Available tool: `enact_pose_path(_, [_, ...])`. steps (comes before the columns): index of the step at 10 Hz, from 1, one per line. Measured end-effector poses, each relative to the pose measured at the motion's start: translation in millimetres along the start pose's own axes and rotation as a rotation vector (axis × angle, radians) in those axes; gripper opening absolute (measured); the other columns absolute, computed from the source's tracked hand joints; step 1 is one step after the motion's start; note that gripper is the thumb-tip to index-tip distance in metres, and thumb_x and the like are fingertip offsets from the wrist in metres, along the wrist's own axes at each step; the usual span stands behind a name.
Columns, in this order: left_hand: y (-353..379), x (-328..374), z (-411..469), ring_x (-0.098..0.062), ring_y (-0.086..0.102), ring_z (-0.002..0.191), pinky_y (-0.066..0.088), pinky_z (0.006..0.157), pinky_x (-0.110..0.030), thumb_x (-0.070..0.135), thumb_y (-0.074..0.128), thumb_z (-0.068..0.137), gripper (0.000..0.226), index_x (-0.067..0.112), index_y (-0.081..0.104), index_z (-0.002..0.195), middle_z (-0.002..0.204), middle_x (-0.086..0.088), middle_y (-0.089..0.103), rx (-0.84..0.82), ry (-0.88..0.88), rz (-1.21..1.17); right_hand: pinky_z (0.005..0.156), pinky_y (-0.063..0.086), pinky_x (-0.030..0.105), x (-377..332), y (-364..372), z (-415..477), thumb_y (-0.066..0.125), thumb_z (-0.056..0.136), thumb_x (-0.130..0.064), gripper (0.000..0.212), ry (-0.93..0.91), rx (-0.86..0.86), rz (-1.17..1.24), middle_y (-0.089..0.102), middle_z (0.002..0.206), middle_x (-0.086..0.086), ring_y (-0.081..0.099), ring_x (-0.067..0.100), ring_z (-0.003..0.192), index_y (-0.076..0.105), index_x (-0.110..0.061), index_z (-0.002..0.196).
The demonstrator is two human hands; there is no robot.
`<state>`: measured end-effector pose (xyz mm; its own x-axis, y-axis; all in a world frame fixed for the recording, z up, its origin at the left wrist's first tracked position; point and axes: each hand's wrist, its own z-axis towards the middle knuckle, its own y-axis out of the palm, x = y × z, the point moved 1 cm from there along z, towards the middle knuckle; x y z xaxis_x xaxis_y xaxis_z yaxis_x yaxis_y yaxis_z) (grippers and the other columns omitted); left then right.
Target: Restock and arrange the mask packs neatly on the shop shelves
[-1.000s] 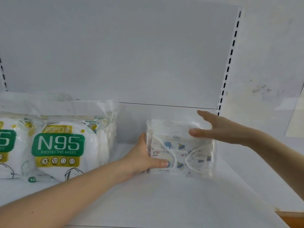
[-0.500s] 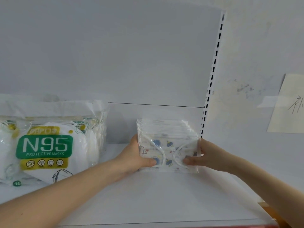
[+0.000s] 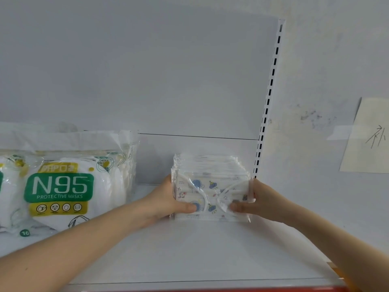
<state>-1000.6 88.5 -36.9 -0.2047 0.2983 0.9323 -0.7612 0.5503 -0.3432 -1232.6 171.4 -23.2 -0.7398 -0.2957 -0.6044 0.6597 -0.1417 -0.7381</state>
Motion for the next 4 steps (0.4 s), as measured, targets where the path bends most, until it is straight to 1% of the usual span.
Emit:
enact_pose_path(1, [-4.8,6.2,-3.7,-0.01,0.063,0.106,0.051,0.092,-0.027,0.002,0.08,0.069,0.058,0.026,0.052,0.114,0.114,0.004,0.066,-0.042,-0.04,0.011,0.084,0.05,0.032,3.0,0.4,1.2,0.071,0.077,-0.035,0.024,-0.01,-0.017,0.045,0.071,0.094,0.006,0.063,0.024,0.085,0.07,-0.02,0.095])
enact_pose_path(2, [-12.1,6.6,-9.3,-0.012,0.058,0.11,0.048,0.096,-0.032,0.02,0.088,0.053,0.085,0.02,0.044,0.125,0.118,0.003,0.06,0.039,-0.162,0.06,0.079,0.05,0.022,0.5,-2.1,-0.7,0.073,0.078,-0.029,0.016,0.012,-0.034,0.105,0.072,0.089,-0.002,0.063,0.008,0.08,0.069,-0.021,0.092])
enact_pose_path(3, [-16.2,6.6,-15.2,-0.014,0.045,0.125,0.04,0.105,-0.035,0.048,0.083,0.036,0.118,0.019,0.03,0.137,0.135,0.004,0.046,0.095,-0.208,0.186,0.085,0.048,0.015,16.0,-4.3,-1.9,0.08,0.071,-0.036,0.035,0.1,-0.02,0.138,0.07,0.099,-0.012,0.063,-0.002,0.095,0.063,-0.027,0.1])
enact_pose_path(4, [-14.9,11.1,-26.2,-0.017,0.033,0.135,0.033,0.107,-0.03,0.041,0.077,0.07,0.099,0.013,0.019,0.145,0.149,0.0,0.03,0.163,-0.174,0.303,0.104,0.042,0.034,27.8,-13.0,-4.9,0.074,0.05,-0.073,0.101,0.21,0.085,0.01,0.054,0.132,-0.006,0.051,0.008,0.121,0.046,-0.022,0.132])
